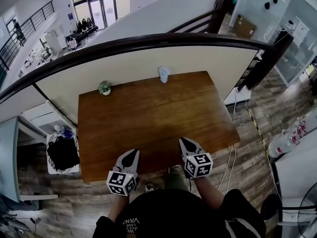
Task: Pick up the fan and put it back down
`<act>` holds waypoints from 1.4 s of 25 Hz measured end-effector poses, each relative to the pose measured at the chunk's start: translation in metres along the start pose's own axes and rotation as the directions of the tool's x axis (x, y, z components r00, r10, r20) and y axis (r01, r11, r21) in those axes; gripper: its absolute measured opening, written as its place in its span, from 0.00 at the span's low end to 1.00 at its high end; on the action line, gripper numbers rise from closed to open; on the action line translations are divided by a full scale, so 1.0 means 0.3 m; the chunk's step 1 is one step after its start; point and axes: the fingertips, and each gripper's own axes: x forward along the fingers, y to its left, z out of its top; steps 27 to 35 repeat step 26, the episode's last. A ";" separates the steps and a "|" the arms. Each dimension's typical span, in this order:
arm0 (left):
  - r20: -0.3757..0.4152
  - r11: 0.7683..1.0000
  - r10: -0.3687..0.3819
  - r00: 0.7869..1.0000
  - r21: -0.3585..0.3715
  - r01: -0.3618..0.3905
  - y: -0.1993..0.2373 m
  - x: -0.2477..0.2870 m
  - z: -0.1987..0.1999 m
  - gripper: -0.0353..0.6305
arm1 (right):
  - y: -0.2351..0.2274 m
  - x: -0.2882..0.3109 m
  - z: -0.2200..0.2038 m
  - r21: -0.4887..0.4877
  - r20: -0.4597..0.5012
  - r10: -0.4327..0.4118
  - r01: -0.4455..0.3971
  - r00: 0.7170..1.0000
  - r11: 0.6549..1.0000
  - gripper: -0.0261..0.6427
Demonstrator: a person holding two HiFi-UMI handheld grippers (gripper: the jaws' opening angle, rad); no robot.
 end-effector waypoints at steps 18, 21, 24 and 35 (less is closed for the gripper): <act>-0.027 1.000 -0.023 0.999 -0.002 0.023 -0.031 0.032 0.006 0.07 | 0.008 -0.007 0.004 -0.046 -0.020 0.026 -0.027 0.999 0.999 0.06; -0.023 1.000 -0.021 1.000 0.000 0.021 -0.029 0.038 0.010 0.07 | 0.005 -0.004 0.003 -0.047 -0.023 0.029 -0.030 0.999 0.998 0.06; -0.024 1.000 -0.020 1.000 -0.003 0.020 -0.027 0.044 0.006 0.07 | 0.000 0.001 0.003 -0.048 -0.022 0.030 -0.031 0.999 0.998 0.06; -0.024 1.000 -0.017 1.000 -0.008 0.017 -0.023 0.047 0.003 0.07 | -0.001 0.007 0.006 -0.049 -0.020 0.031 -0.032 0.999 0.998 0.06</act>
